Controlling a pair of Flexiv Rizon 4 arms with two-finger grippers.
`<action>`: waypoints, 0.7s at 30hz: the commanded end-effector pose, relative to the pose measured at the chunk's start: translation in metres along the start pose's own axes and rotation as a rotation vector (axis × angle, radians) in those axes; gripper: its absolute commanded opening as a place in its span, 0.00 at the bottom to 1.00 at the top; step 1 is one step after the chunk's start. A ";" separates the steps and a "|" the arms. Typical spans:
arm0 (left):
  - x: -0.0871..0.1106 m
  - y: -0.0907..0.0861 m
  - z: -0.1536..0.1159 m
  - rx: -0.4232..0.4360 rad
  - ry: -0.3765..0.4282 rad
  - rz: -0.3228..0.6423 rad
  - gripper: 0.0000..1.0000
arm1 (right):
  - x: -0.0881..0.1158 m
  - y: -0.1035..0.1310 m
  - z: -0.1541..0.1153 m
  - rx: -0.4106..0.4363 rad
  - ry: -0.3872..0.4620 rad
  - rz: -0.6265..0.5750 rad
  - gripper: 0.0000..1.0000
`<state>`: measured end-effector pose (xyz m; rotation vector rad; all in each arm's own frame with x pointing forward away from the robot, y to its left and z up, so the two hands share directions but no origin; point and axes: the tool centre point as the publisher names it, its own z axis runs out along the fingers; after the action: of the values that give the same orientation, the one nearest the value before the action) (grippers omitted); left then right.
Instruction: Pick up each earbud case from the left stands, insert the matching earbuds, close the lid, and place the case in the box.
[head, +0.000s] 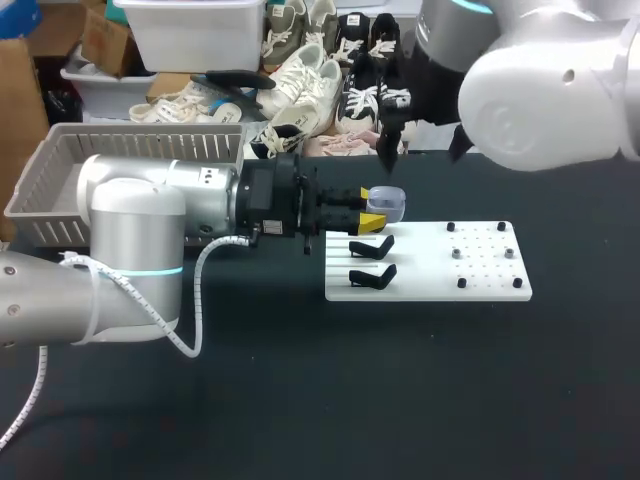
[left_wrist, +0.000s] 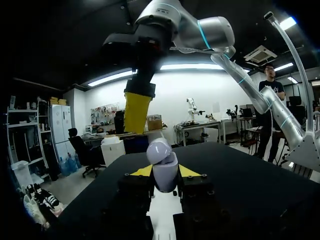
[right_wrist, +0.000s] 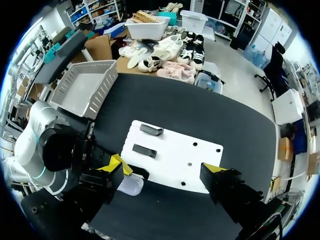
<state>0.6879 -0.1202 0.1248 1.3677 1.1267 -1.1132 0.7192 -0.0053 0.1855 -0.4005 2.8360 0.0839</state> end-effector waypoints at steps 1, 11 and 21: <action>0.000 0.000 0.000 -0.002 -0.001 0.001 0.00 | 0.000 0.003 0.007 0.000 0.019 -0.004 1.00; 0.000 0.000 0.000 -0.002 -0.001 0.001 0.00 | 0.017 0.006 0.004 -0.013 0.028 0.004 1.00; 0.000 0.000 0.000 -0.002 -0.001 0.001 0.00 | 0.006 -0.014 -0.071 -0.017 -0.183 0.031 1.00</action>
<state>0.6879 -0.1202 0.1248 1.3677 1.1267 -1.1132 0.7258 -0.0112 0.2333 -0.3348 2.7537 0.1086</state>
